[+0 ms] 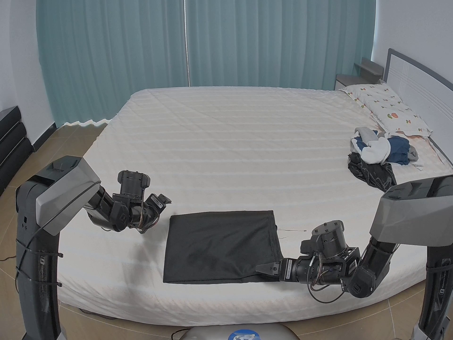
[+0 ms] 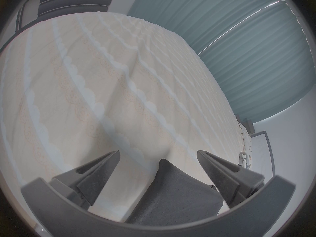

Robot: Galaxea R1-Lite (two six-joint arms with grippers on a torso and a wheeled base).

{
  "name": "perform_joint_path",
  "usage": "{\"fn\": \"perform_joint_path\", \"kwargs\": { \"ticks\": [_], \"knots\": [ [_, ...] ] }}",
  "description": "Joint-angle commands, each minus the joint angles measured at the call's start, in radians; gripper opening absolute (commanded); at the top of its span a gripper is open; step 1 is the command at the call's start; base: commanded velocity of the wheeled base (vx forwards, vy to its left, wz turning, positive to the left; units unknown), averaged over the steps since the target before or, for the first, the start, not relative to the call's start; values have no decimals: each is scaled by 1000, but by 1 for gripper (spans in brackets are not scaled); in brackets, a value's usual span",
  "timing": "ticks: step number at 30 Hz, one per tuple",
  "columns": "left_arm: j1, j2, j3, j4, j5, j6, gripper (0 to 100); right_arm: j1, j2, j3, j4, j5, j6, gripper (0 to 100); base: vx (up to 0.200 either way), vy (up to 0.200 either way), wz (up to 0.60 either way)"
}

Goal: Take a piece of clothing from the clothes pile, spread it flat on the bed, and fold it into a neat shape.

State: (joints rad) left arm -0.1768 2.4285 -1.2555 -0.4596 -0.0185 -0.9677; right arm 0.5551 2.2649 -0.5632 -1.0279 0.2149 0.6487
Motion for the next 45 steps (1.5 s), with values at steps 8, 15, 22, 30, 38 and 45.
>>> {"fn": "perform_joint_path", "kwargs": {
  "ticks": [8,15,22,30,38,45],
  "knots": [
    [0,1,-1,-1,0,0,100,-3,10,14,-1,-3,-14,0,0,0,0],
    [0,1,-1,-1,0,1,100,-18,-15,49,-1,-6,-17,0,0,0,0],
    [-1,3,-1,-1,0,1,100,-41,-15,80,-1,-5,-61,0,0,0,0],
    [-1,3,-1,-1,0,1,100,-55,-18,97,0,-5,-77,0,0,0,0],
    [-1,3,-1,1,0,1,100,-72,-13,109,2,-5,-96,0,0,0,0],
    [-1,1,1,1,0,1,100,-81,-5,109,11,-6,-110,0,0,0,0]
  ]
}}
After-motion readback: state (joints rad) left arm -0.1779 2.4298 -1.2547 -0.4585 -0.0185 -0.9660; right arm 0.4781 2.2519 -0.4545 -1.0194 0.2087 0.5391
